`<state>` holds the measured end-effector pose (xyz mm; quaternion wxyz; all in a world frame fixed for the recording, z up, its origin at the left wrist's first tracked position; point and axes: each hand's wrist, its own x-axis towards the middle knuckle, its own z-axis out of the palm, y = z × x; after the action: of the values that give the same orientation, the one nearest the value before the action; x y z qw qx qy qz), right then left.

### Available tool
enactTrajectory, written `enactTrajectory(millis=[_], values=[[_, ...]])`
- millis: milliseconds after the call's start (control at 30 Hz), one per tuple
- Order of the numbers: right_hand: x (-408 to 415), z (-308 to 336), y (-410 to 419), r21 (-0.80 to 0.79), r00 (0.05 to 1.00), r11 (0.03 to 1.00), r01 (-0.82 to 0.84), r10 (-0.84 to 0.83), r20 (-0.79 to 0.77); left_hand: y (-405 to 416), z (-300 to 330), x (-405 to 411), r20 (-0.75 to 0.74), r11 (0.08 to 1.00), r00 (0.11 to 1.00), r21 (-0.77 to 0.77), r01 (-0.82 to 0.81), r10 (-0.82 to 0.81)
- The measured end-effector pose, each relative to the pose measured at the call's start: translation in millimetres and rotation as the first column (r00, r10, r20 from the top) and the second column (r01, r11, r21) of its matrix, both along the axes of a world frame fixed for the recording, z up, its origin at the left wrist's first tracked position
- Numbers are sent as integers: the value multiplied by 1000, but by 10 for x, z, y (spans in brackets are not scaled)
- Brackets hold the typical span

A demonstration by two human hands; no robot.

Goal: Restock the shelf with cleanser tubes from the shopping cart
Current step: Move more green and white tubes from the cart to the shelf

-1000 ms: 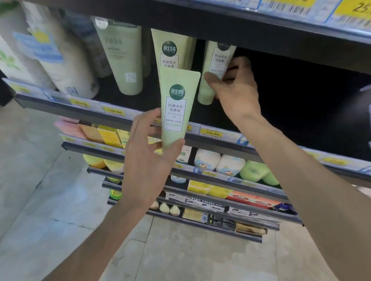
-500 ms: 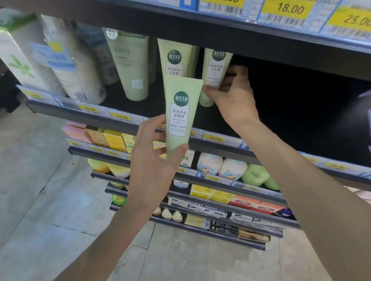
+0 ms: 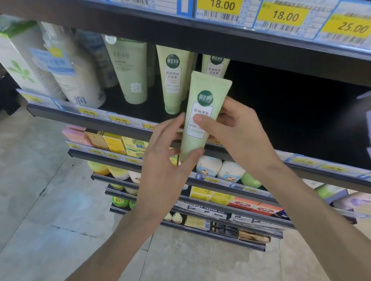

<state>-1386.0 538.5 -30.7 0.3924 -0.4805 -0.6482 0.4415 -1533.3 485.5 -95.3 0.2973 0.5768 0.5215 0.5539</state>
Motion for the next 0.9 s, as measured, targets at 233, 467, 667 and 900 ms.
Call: enactTrajectory(millis=[233,467,667,900], values=[[158,69,81,-30,980,995,98,-102,-169,130,-154,-457,-421,953,869,253,-164,262],[160,89,295,-23,922,967,253,-248,-298,298,-373,-606,-602,941,737,311,-136,306],[64,-15,536,117,948,947,299,-280,-153,316,-389,-566,-554,930,764,328,-164,330],[4,-146,529,191,947,940,284,-306,96,327,-410,-586,-548,932,772,326,-158,322]])
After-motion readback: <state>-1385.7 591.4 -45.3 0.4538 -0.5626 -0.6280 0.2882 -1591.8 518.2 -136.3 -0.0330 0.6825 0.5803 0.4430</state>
